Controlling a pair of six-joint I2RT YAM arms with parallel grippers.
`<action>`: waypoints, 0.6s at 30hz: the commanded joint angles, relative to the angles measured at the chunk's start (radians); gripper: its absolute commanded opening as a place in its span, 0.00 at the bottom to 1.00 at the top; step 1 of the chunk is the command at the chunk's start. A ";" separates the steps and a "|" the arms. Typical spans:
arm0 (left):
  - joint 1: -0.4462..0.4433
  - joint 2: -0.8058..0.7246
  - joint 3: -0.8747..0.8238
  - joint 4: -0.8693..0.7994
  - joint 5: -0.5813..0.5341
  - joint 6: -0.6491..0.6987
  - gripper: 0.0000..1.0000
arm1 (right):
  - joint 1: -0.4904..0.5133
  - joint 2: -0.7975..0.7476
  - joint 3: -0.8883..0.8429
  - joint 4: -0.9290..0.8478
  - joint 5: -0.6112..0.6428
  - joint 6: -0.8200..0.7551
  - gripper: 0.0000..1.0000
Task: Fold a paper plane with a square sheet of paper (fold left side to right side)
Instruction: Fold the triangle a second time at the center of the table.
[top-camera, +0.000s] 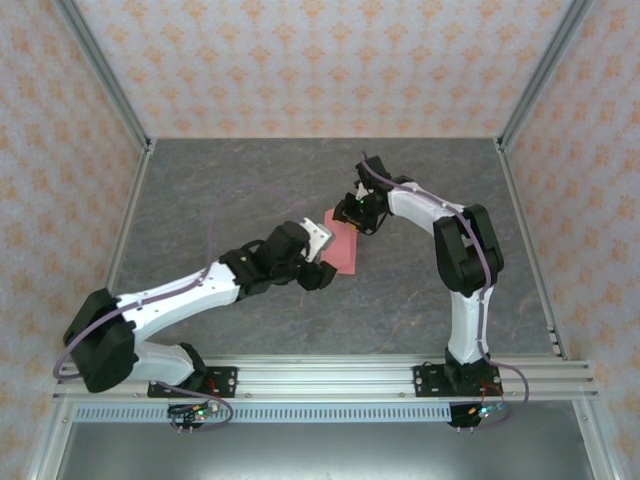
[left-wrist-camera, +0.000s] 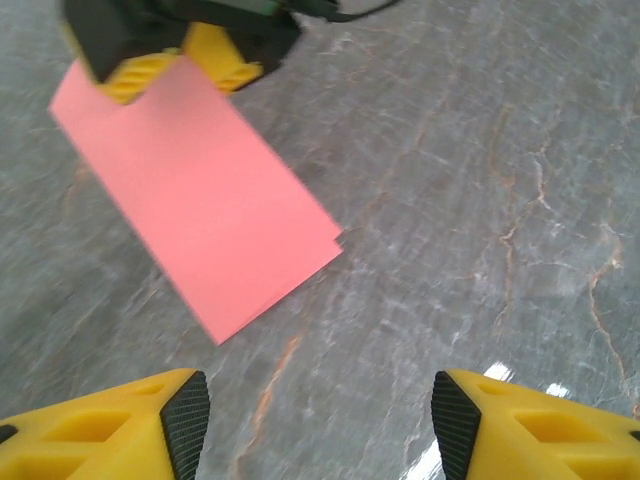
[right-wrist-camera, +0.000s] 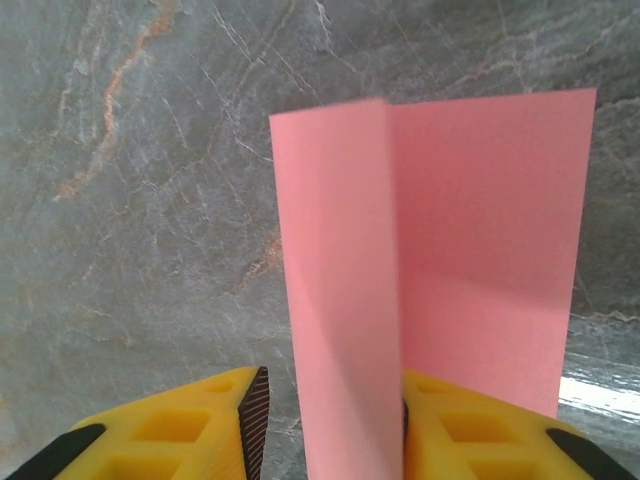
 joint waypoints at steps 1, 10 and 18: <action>-0.046 0.082 0.091 -0.015 -0.068 0.074 0.65 | -0.012 0.011 0.061 -0.029 -0.015 0.004 0.38; -0.106 0.325 0.252 -0.059 -0.194 0.113 0.70 | -0.012 0.026 0.076 -0.051 -0.018 -0.001 0.37; -0.135 0.468 0.333 -0.091 -0.346 0.079 0.72 | -0.012 0.030 0.077 -0.057 -0.020 -0.001 0.37</action>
